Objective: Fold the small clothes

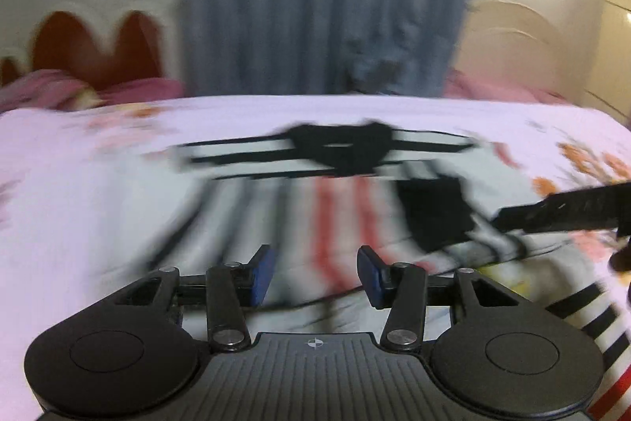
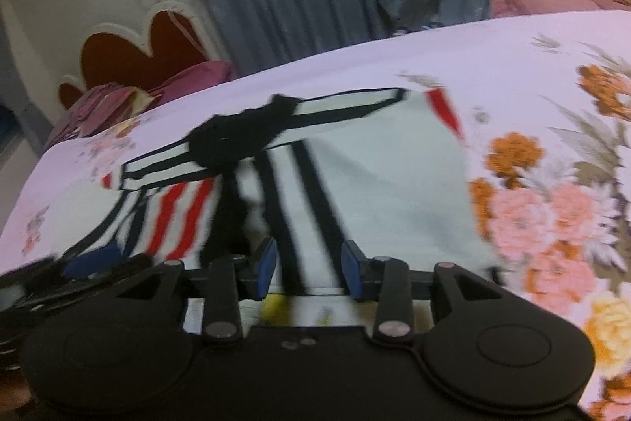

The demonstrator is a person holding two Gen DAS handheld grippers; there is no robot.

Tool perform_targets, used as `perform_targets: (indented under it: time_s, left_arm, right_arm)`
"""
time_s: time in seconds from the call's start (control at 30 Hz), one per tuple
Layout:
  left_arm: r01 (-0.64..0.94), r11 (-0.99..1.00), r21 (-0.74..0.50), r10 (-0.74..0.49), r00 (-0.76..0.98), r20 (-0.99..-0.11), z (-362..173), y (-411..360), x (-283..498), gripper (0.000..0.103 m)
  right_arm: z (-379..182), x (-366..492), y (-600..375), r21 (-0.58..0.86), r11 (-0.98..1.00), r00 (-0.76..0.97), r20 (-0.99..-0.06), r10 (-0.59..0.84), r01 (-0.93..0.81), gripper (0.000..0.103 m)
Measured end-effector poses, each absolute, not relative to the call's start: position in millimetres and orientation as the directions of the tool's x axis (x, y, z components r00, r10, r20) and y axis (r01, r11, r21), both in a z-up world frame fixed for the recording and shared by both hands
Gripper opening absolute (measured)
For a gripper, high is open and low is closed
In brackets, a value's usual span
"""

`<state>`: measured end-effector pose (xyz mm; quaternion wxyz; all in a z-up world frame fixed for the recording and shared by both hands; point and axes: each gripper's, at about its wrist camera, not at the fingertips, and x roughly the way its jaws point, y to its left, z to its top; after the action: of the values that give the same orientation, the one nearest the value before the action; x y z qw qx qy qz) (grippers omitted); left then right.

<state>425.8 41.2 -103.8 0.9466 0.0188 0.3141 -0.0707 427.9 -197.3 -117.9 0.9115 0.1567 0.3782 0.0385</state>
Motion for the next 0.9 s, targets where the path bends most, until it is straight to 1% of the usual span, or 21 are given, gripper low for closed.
perform_targets:
  time_s: [0.03, 0.07, 0.1, 0.17, 0.23, 0.27, 0.33, 0.4, 0.43, 0.47, 0.57, 0.67, 0.73, 0.77, 0.8, 0.9]
  left_arm:
    - [0.105, 0.994, 0.019, -0.073, 0.794, -0.604, -107, 59, 420, 0.046]
    - [0.071, 0.996, 0.047, -0.027, 0.791, -0.612, -111, 75, 415, 0.042]
    - [0.045, 0.997, 0.059, 0.001, 0.783, -0.622, -115, 89, 414, 0.041]
    - [-0.002, 0.998, 0.065, 0.044, 0.759, -0.649, -125, 115, 413, 0.041]
    - [-0.013, 0.997, 0.081, 0.063, 0.749, -0.660, -135, 128, 417, 0.041]
    - [-0.005, 0.996, 0.090, 0.065, 0.742, -0.667, -139, 131, 420, 0.041]
    - [0.025, 0.992, 0.127, 0.066, 0.743, -0.666, -142, 127, 431, 0.037]
    - [0.041, 0.989, 0.140, 0.062, 0.752, -0.656, -142, 123, 435, 0.031]
    - [0.045, 0.990, 0.135, 0.055, 0.754, -0.655, -142, 122, 438, 0.028]
    - [0.045, 0.990, 0.133, 0.054, 0.751, -0.658, -145, 123, 441, 0.023]
    - [0.030, 0.995, 0.095, 0.041, 0.748, -0.663, -147, 126, 448, 0.015]
    - [0.037, 0.997, 0.072, 0.021, 0.747, -0.665, -146, 132, 451, 0.013]
    - [0.046, 0.996, 0.070, 0.012, 0.742, -0.671, -151, 133, 458, 0.013]
    - [0.049, 0.997, 0.067, 0.009, 0.740, -0.673, -152, 133, 459, 0.013]
    - [0.051, 0.997, 0.064, 0.006, 0.738, -0.675, -152, 133, 460, 0.013]
    - [0.059, 0.996, 0.060, -0.002, 0.733, -0.680, -152, 135, 462, 0.013]
  right_arm:
    - [-120, 431, -193, 0.314, 0.948, 0.709, -0.678, 0.194, 0.041, 0.036]
    - [-122, 435, -188, 0.309, 0.950, 0.707, -0.681, 0.191, 0.040, 0.035]
    - [-125, 439, -186, 0.303, 0.952, 0.704, -0.686, 0.183, 0.048, 0.034]
    - [-131, 448, -186, 0.300, 0.950, 0.697, -0.701, 0.153, 0.093, 0.036]
    - [-136, 456, -188, 0.315, 0.941, 0.693, -0.706, 0.148, 0.120, 0.036]
    - [-138, 460, -187, 0.314, 0.941, 0.690, -0.709, 0.146, 0.123, 0.036]
    - [-139, 468, -182, 0.302, 0.947, 0.687, -0.711, 0.148, 0.109, 0.036]
    - [-140, 475, -175, 0.274, 0.958, 0.683, -0.716, 0.143, 0.087, 0.035]
    - [-140, 478, -171, 0.258, 0.963, 0.679, -0.721, 0.138, 0.079, 0.031]
    - [-141, 481, -168, 0.246, 0.967, 0.675, -0.725, 0.135, 0.071, 0.026]
    - [-141, 487, -160, 0.204, 0.979, 0.667, -0.733, 0.136, 0.025, 0.010]
    - [-124, 479, -159, 0.186, 0.982, 0.712, -0.688, 0.139, -0.012, 0.007]
    - [-104, 464, -164, 0.182, 0.983, 0.769, -0.626, 0.125, -0.012, 0.006]
    - [-97, 458, -167, 0.164, 0.986, 0.789, -0.606, 0.097, 0.006, 0.006]
    - [-96, 455, -171, 0.148, 0.989, 0.792, -0.606, 0.071, 0.024, 0.006]
    - [-117, 463, -181, 0.119, 0.992, 0.732, -0.680, 0.043, 0.053, 0.006]
